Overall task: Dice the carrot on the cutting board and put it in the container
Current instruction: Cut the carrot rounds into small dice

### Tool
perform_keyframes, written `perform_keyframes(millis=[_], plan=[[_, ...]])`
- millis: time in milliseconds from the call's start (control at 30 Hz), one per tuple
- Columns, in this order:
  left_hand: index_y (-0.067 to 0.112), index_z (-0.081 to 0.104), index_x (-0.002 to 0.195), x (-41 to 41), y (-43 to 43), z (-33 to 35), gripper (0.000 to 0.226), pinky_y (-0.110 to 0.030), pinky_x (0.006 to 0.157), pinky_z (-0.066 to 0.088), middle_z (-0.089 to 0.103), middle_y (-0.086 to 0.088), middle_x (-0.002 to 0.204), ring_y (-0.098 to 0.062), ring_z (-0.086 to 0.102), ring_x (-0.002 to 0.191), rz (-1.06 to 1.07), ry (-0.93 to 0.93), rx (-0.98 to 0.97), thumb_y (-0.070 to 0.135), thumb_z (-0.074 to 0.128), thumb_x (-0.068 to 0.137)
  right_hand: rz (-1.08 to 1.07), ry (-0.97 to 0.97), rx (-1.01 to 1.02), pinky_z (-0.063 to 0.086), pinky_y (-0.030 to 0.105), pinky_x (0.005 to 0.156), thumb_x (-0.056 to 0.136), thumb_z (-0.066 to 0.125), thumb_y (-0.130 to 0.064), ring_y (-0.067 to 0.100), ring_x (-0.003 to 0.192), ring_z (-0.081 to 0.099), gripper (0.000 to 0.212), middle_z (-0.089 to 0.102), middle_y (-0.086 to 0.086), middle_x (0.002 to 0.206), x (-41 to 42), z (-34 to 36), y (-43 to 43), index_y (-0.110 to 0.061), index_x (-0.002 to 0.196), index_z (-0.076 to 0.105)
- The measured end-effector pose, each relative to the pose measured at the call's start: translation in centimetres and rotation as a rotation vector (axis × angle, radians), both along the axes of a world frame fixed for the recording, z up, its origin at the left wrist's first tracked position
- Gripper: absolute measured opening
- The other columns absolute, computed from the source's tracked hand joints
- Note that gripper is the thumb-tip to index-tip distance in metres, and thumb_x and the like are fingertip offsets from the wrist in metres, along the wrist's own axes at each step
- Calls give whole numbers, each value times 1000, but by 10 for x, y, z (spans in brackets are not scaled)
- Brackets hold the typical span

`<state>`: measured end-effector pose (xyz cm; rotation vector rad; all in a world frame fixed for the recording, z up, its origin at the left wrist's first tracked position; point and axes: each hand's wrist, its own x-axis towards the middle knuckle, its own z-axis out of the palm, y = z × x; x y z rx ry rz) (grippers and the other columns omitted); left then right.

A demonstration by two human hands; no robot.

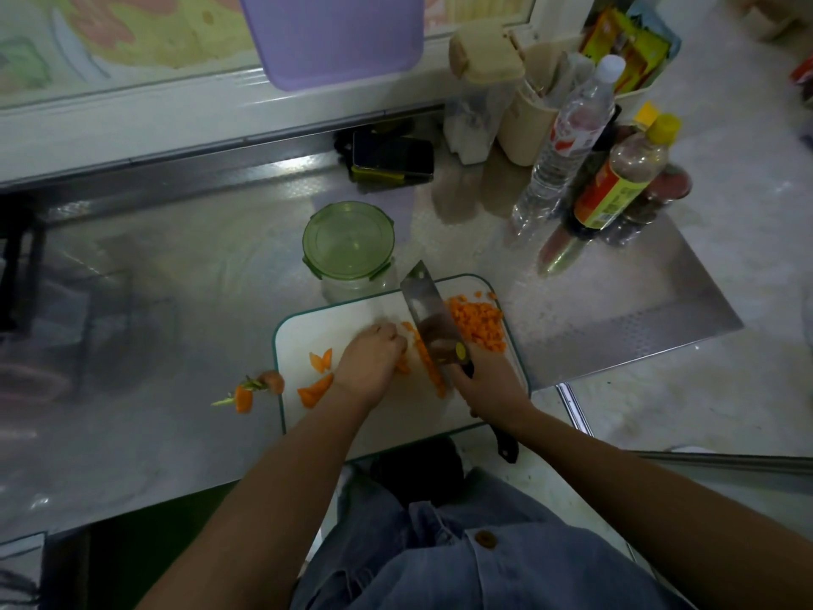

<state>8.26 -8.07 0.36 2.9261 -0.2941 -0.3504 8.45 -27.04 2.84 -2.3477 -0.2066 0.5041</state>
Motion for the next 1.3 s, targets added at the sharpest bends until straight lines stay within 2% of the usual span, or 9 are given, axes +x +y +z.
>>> perform_keyframes(millis=[67,133,300,433,667,800,967,1100,1300], plan=[[13,61,115,-5,0,-2,27,-32,93,37,52,-9,122,-26,45,118,91,15,-39,20,55,89,62,-8,-45,50,41,56,91,52,-22,19,53,53,9,55,2,63,-1,-3,1,-18,82,53],[15,61,114,-12,-1,-5,26,-30,93,37,52,-9,121,-26,46,117,178,9,-93,18,56,89,115,-37,-94,47,41,57,90,51,-22,22,59,53,12,55,5,66,-3,-8,3,-12,84,54],[10,62,117,-26,-3,-6,36,-33,97,38,56,-12,118,-29,49,112,329,-18,-244,11,60,81,198,-101,-150,45,40,60,90,50,-21,24,64,53,13,55,9,71,-8,-6,6,-9,86,54],[10,68,105,-29,2,-4,28,-33,87,41,61,-11,108,-28,55,100,407,-72,-301,5,59,80,236,-107,-184,49,42,61,91,48,-21,25,65,55,14,57,10,73,-11,-3,8,-9,88,55],[8,70,103,-23,4,-5,23,-37,82,45,62,-14,102,-31,57,95,450,-72,-296,9,59,82,205,-83,-219,47,38,58,92,48,-20,23,63,55,14,58,9,72,-14,-3,13,-9,86,54],[12,66,112,-25,6,-7,32,-35,80,45,58,-10,105,-28,56,97,410,-64,-294,17,63,80,157,-91,-187,37,32,54,92,48,-19,20,60,50,13,52,6,69,-14,-3,14,-11,82,50],[15,64,113,-26,5,-9,38,-34,81,44,56,-8,108,-25,52,102,357,-47,-277,35,67,81,159,-83,-198,44,38,60,92,47,-19,21,63,49,11,49,6,70,-21,-3,16,-12,84,49],[14,66,109,-27,3,-12,31,-33,83,42,58,-9,106,-26,53,102,363,-69,-266,30,66,83,160,-60,-225,48,42,61,93,46,-18,24,65,53,9,50,6,70,-25,-7,23,-12,87,49],[13,70,99,-27,-2,-14,23,-34,77,43,61,-7,98,-26,55,95,432,-83,-300,21,71,77,174,-36,-232,48,43,57,91,47,-14,24,59,51,11,49,7,66,-27,-13,28,-9,82,50]])
